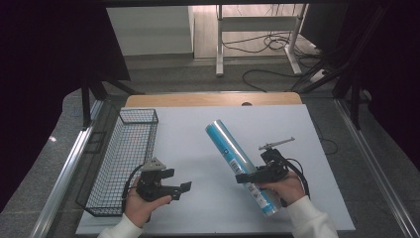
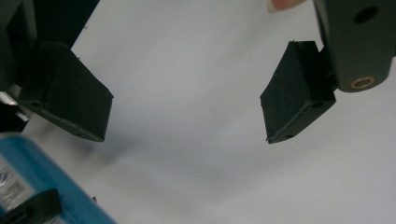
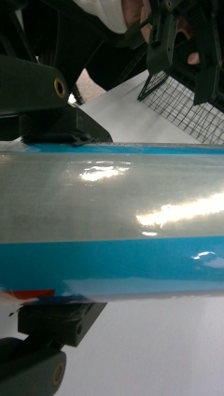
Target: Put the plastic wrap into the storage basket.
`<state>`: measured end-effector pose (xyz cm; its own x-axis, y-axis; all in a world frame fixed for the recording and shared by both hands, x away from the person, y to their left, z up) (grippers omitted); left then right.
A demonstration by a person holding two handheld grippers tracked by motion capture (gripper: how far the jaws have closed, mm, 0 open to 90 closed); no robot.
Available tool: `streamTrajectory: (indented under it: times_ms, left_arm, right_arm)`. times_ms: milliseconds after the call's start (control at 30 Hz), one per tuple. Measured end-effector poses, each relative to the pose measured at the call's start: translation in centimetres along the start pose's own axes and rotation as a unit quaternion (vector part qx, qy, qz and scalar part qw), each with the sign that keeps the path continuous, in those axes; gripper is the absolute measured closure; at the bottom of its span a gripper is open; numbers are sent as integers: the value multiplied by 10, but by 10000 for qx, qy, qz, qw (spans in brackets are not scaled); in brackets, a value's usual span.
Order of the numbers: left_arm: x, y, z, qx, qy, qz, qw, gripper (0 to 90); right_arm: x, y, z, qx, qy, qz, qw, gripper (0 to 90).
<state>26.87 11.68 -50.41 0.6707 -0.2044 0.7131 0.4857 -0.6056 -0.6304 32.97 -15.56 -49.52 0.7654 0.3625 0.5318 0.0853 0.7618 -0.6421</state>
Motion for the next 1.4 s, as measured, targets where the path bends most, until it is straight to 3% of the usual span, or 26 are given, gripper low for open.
streamTrajectory:
  times_ms: [167, 300, 467, 600, 667, 700, 767, 900, 1067, 1300, 1400]
  left_arm:
    - [9, 2, -1, -428, -385, -182, 9982, 165]
    - [16, 5, -5, -670, -507, -297, 9960, 165]
    - [26, 15, -11, -1053, -749, -390, 9909, 161]
    - [33, 25, -20, -1341, -762, -409, 9872, 141]
    - [36, 29, -24, -1516, -850, -451, 9838, 126]
    - [36, 29, -24, -1516, -850, -451, 9838, 114]
    - [41, 35, -27, -1751, -1012, -537, 9779, 105]
    - [47, 41, -31, -1952, -1053, -645, 9730, 89]
    - [55, 50, -35, -2305, -1299, -737, 9615, 88]
    - [57, 63, -43, -2532, -1374, -622, 9556, 117]
    - [57, 68, -45, -2552, -1392, -569, 9551, 136]
  right_arm:
    - [-4, 4, 11, 167, 14, -180, 9997, 326]
    - [-6, 8, 17, 294, 33, -267, 9992, 326]
    - [-6, 13, 23, 499, -1, -331, 9982, 326]
    - [-7, 18, 26, 487, -77, -377, 9981, 326]
    - [-7, 19, 27, 522, -78, -394, 9978, 326]
    - [-7, 20, 27, 518, -81, -422, 9977, 326]
    - [-6, 21, 28, 605, -54, -475, 9970, 326]
    - [-7, 24, 31, 719, -9, -596, 9956, 326]
    - [-6, 28, 36, 834, 36, -737, 9938, 326]
    - [-6, 35, 40, 933, 76, -837, 9921, 326]
    - [-6, 38, 42, 954, 77, -837, 9919, 326]
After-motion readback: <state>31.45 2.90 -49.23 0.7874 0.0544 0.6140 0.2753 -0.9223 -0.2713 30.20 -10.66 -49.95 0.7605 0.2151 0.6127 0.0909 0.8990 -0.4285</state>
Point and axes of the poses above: each handheld gripper's, and its own axes: y roughly forward along the jaws, x roughly out of its top, z roughly to its left, the point moved 6 cm from there along y, roughly forward along the jaws, and after that the axes turned 4 degrees about x, right-handed, at the moved point
